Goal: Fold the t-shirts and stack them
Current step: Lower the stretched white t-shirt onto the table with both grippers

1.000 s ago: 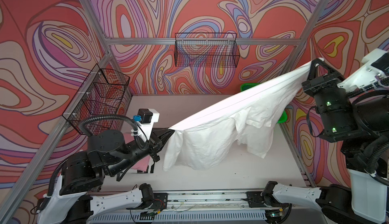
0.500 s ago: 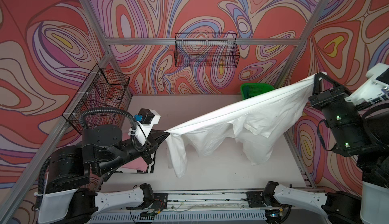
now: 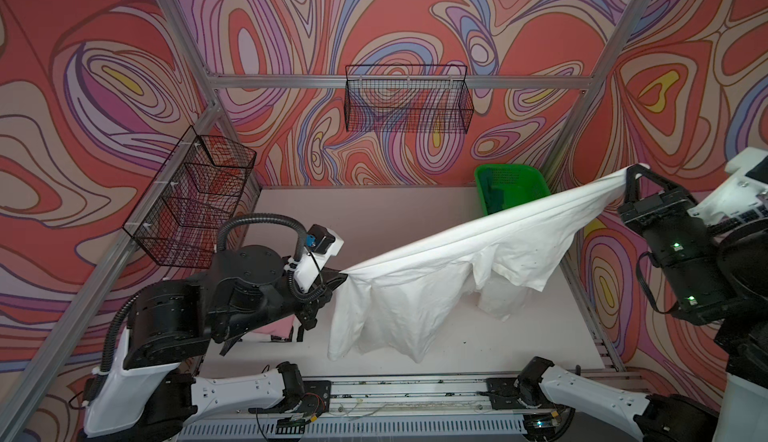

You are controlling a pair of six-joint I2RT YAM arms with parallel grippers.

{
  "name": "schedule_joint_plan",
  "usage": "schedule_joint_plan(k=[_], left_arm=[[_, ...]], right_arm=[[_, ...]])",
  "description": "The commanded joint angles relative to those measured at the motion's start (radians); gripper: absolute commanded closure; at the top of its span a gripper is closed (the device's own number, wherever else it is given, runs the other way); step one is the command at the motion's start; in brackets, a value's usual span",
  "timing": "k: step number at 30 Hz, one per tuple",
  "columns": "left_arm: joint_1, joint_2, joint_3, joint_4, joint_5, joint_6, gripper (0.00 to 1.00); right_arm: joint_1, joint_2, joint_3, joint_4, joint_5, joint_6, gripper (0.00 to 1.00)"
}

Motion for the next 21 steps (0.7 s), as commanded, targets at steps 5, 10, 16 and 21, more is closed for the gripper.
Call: schedule_joint_plan(k=[5, 10, 16, 21], left_arm=[[0.135, 0.010, -0.257, -0.020, -0.067, 0.100, 1.00], [0.367, 0.110, -0.448, 0.149, 0.187, 0.148, 1.00], [0.391, 0.280, -0.432, 0.236, 0.145, 0.174, 1.00], [0.394, 0.215, -0.313, 0.216, 0.084, 0.192, 1.00]], right_arm=[[-0.019, -0.055, -0.357, 0.068, 0.192, 0.115, 1.00], [-0.018, -0.059, -0.610, 0.171, 0.244, 0.146, 1.00], [-0.020, 0.005, -0.701, 0.270, 0.296, 0.105, 1.00], [-0.021, -0.027, -0.630, 0.328, 0.280, 0.007, 1.00]])
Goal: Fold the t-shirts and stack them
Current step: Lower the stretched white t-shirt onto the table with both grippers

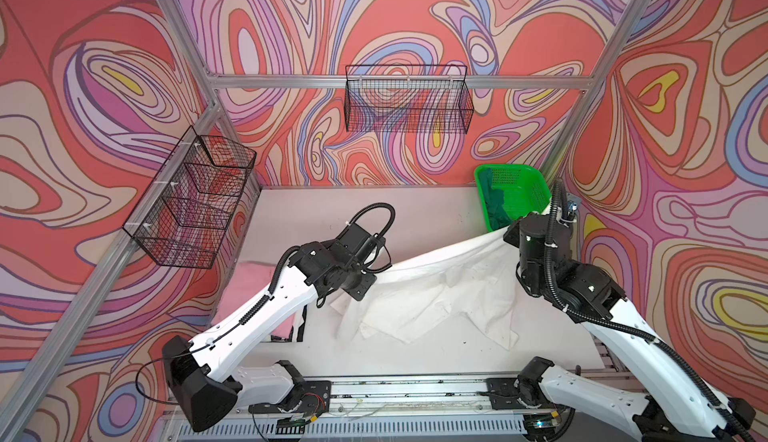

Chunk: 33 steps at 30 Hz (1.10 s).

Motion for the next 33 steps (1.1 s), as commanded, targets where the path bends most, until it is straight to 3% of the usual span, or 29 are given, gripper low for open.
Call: schedule_joint_plan(k=[1, 4, 10, 15, 19, 23, 30, 33], left_arm=[[0.006, -0.110, 0.139, -0.006, -0.032, 0.030, 1.00], [0.006, -0.171, 0.280, -0.077, -0.019, 0.004, 1.00], [0.003, -0.247, 0.531, -0.222, 0.026, -0.049, 1.00], [-0.088, -0.259, 0.688, -0.347, -0.032, -0.104, 1.00], [-0.099, -0.284, 0.715, -0.395, -0.019, -0.142, 1.00], [-0.098, -0.289, 0.576, -0.414, -0.014, -0.149, 1.00], [-0.091, -0.220, 0.169, -0.305, -0.023, -0.075, 1.00], [0.004, -0.113, 0.053, -0.198, 0.034, -0.027, 1.00]], right_arm=[[-0.007, -0.043, 0.108, 0.080, 0.043, -0.083, 1.00], [-0.007, -0.039, 0.249, 0.006, -0.010, -0.101, 1.00], [-0.006, -0.019, 0.529, -0.205, -0.089, -0.010, 1.00], [-0.012, 0.053, 0.761, -0.390, -0.145, 0.071, 1.00], [-0.028, 0.072, 0.827, -0.468, -0.163, 0.124, 1.00], [-0.034, 0.051, 0.734, -0.472, -0.152, 0.157, 1.00], [-0.034, 0.009, 0.282, -0.306, -0.106, 0.174, 1.00], [-0.034, 0.059, 0.112, -0.181, -0.076, 0.146, 1.00]])
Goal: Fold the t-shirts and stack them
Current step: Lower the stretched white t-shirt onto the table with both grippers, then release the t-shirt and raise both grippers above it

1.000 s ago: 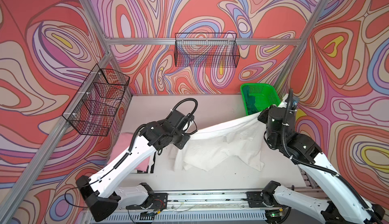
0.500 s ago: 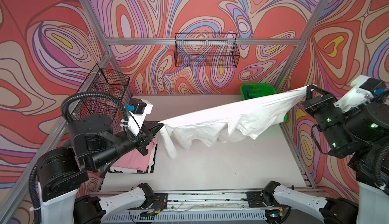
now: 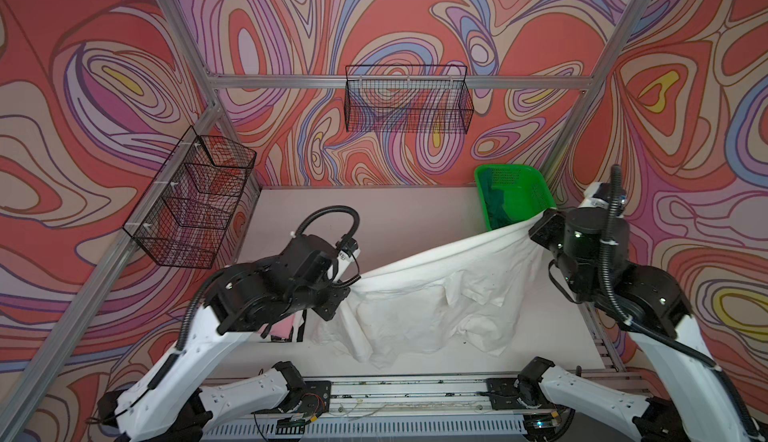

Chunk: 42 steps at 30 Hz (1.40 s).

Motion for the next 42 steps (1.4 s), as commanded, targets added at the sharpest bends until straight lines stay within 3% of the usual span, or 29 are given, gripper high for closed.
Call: schedule_joint_plan(k=[1, 6, 11, 17, 27, 33, 40, 41, 42], left_arm=[[0.099, 0.096, -0.102, 0.112, 0.018, 0.067, 1.00], [0.194, 0.325, -0.069, 0.223, 0.026, 0.115, 1.00], [0.245, 0.624, 0.055, 0.249, 0.012, 0.143, 1.00], [0.327, 0.866, 0.190, 0.284, 0.027, 0.173, 1.00], [0.399, 1.071, 0.441, 0.333, -0.048, 0.245, 1.00], [0.434, 1.176, 0.577, 0.308, 0.001, 0.243, 0.99], [0.436, 1.081, 0.583, 0.308, 0.026, 0.206, 0.67], [0.435, 1.049, 0.579, 0.314, 0.035, 0.194, 0.60], [0.435, 1.006, 0.572, 0.324, 0.038, 0.172, 0.42]], right_arm=[[-0.010, 0.068, -0.147, 0.168, 0.101, -0.009, 1.00], [-0.041, 0.232, -0.240, 0.372, 0.110, -0.066, 1.00], [-0.162, 0.427, -0.269, 0.497, -0.005, -0.055, 1.00], [-0.254, 0.630, -0.227, 0.596, -0.107, -0.057, 1.00], [-0.304, 0.895, -0.099, 0.655, -0.161, -0.077, 1.00], [-0.329, 1.002, -0.031, 0.656, -0.210, -0.084, 1.00], [-0.331, 1.010, 0.027, 0.628, -0.254, -0.127, 1.00], [-0.331, 1.001, 0.046, 0.614, -0.269, -0.137, 0.97], [-0.331, 0.992, 0.073, 0.587, -0.279, -0.143, 0.91]])
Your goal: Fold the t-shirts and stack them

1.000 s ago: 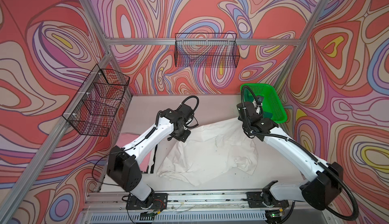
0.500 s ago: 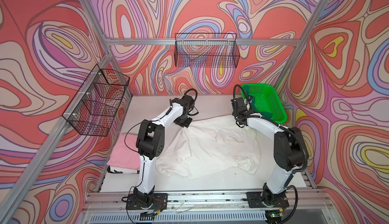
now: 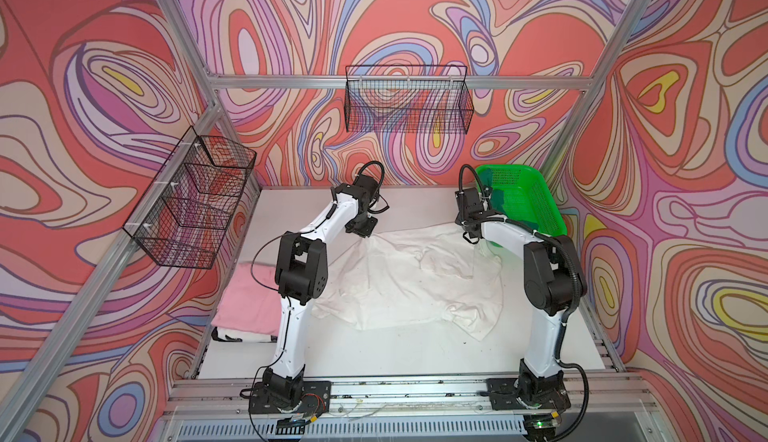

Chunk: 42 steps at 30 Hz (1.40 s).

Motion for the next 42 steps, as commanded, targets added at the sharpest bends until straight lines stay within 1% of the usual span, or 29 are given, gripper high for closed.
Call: schedule_joint_plan(k=[1, 2, 3, 4, 6, 7, 9, 12, 14, 16, 18, 21, 22, 24, 29, 31, 35, 38, 42], left_arm=[[0.001, -0.178, -0.010, 0.016, 0.039, -0.050, 0.24], [0.000, -0.220, -0.028, 0.032, 0.052, -0.066, 0.07], [0.000, -0.276, -0.055, 0.060, 0.054, -0.096, 0.01], [0.001, -0.335, -0.097, 0.090, 0.074, -0.129, 0.00], [0.001, -0.443, -0.207, 0.150, 0.137, -0.177, 0.00], [-0.001, -0.490, -0.276, 0.175, 0.144, -0.216, 0.00], [0.000, -0.582, -0.401, 0.219, 0.169, -0.265, 0.00], [0.000, -0.685, -0.555, 0.240, 0.160, -0.356, 0.00], [0.000, -0.759, -0.669, 0.267, 0.156, -0.438, 0.00], [0.001, -0.830, -0.787, 0.320, 0.204, -0.525, 0.00], [0.001, -0.903, -0.896, 0.377, 0.238, -0.604, 0.00], [0.001, -0.946, -0.982, 0.410, 0.203, -0.649, 0.00], [0.000, -0.945, -0.994, 0.404, 0.188, -0.659, 0.00], [0.001, -0.940, -1.012, 0.402, 0.208, -0.667, 0.00], [0.001, -0.982, -1.127, 0.465, 0.230, -0.707, 0.01], [0.000, -0.972, -1.157, 0.477, 0.229, -0.719, 0.01], [-0.001, -0.922, -1.178, 0.509, 0.230, -0.726, 0.01], [-0.001, -0.888, -1.175, 0.519, 0.228, -0.731, 0.01], [-0.001, -0.888, -1.201, 0.526, 0.237, -0.762, 0.02]], right_arm=[[0.000, -0.051, 0.079, -0.055, -0.039, -0.025, 0.82], [0.000, -0.072, 0.085, -0.067, -0.045, -0.026, 0.73], [0.000, -0.105, 0.083, -0.080, -0.048, -0.024, 0.62], [0.000, -0.140, 0.073, -0.096, -0.053, -0.015, 0.52], [0.001, -0.203, 0.040, -0.121, -0.077, -0.008, 0.38], [0.001, -0.232, 0.024, -0.144, -0.091, -0.005, 0.32], [0.001, -0.291, -0.012, -0.192, -0.133, 0.002, 0.27], [0.016, -0.406, -0.133, -0.211, -0.227, 0.033, 0.26], [0.061, -0.482, -0.233, -0.214, -0.239, 0.055, 0.26], [0.130, -0.532, -0.326, -0.236, -0.239, 0.093, 0.26], [0.170, -0.572, -0.446, -0.233, -0.277, 0.159, 0.29], [0.178, -0.611, -0.613, -0.164, -0.364, 0.240, 0.33], [0.179, -0.616, -0.648, -0.160, -0.358, 0.261, 0.33], [0.180, -0.622, -0.701, -0.154, -0.368, 0.282, 0.34], [0.181, -0.679, -0.804, -0.177, -0.361, 0.333, 0.35], [0.182, -0.681, -0.826, -0.189, -0.323, 0.334, 0.35], [0.158, -0.604, -0.807, -0.227, -0.293, 0.326, 0.35], [0.089, -0.544, -0.793, -0.262, -0.285, 0.308, 0.38], [0.082, -0.547, -0.811, -0.303, -0.241, 0.303, 0.38]])
